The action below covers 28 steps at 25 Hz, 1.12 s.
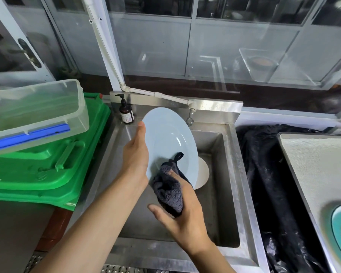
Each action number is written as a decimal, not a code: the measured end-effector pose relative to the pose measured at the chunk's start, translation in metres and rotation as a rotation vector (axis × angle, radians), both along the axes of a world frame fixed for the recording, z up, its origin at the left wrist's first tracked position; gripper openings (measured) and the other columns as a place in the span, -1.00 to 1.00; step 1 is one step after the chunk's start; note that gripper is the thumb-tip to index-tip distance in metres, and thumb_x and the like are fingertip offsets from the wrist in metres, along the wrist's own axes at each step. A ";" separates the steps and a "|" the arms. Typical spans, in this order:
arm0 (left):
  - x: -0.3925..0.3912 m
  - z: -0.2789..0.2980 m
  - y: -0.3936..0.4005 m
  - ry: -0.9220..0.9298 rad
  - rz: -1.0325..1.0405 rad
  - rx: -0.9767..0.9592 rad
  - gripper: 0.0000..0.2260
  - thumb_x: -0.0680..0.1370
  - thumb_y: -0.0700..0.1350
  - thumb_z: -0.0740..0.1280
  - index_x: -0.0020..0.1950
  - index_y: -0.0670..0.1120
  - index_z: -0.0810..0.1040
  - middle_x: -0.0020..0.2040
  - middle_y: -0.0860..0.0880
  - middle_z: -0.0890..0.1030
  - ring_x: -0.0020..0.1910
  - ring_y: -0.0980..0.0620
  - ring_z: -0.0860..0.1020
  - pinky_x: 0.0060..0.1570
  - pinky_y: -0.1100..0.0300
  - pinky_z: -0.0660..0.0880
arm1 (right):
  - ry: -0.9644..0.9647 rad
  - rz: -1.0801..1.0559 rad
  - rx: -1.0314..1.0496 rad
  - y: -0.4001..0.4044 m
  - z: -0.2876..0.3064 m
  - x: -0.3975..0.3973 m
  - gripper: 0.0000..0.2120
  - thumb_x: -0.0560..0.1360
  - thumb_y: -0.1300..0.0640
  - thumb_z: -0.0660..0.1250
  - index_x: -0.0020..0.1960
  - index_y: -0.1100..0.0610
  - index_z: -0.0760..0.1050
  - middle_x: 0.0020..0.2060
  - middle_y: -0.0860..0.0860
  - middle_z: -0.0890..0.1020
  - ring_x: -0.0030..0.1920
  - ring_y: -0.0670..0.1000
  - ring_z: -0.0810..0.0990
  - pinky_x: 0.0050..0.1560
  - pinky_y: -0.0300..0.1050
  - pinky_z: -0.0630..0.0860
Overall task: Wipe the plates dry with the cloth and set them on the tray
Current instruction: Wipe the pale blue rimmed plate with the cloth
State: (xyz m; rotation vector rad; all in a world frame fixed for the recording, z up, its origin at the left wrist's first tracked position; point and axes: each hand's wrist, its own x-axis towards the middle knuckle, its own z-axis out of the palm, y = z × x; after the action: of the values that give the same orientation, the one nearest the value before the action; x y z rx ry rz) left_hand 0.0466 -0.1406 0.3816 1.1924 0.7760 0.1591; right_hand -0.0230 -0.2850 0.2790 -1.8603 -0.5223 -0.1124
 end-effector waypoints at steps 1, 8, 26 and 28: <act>0.001 -0.001 0.000 0.005 0.022 -0.004 -0.31 0.26 0.51 0.26 0.20 0.09 0.55 0.21 -0.01 0.63 0.19 -0.13 0.60 0.29 -0.13 0.49 | -0.049 -0.029 -0.057 0.002 0.001 0.002 -0.36 0.52 -0.08 0.51 0.52 -0.07 0.34 0.46 -0.17 0.47 0.48 -0.07 0.43 0.45 -0.14 0.37; 0.011 -0.002 0.009 0.092 0.043 -0.123 -0.59 0.57 0.31 0.25 0.16 0.01 0.54 0.01 -0.04 0.68 -0.02 -0.10 0.67 0.06 -0.07 0.62 | -0.174 -0.208 -0.131 0.001 0.026 0.020 -0.62 0.46 0.02 0.41 0.24 -0.16 0.45 0.08 -0.15 0.58 -0.01 -0.10 0.59 0.02 -0.41 0.44; -0.026 -0.098 0.035 0.148 -0.113 -0.263 -0.65 0.56 0.16 0.37 0.22 -0.03 0.66 0.04 -0.05 0.74 -0.01 -0.03 0.70 -0.14 0.07 0.60 | 0.797 -0.276 0.789 -0.068 0.018 0.056 -0.64 0.38 0.11 0.56 0.18 0.05 0.69 0.10 0.16 0.73 0.08 0.17 0.73 -0.05 0.01 0.67; -0.026 -0.099 0.034 0.037 -0.116 -0.295 -0.63 0.52 0.20 0.40 0.21 0.02 0.68 0.13 -0.05 0.72 0.07 -0.03 0.70 -0.10 0.05 0.63 | 0.867 -0.297 0.820 -0.071 0.015 0.059 -0.65 0.44 0.13 0.52 0.22 0.10 0.67 0.13 0.18 0.72 0.13 0.20 0.71 0.05 0.11 0.68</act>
State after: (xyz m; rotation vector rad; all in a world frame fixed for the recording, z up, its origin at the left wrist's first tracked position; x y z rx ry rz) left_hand 0.0209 -0.1068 0.2822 0.9586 0.7322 -0.0725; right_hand 0.0357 -0.3557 0.2940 -1.0083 0.3745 0.2490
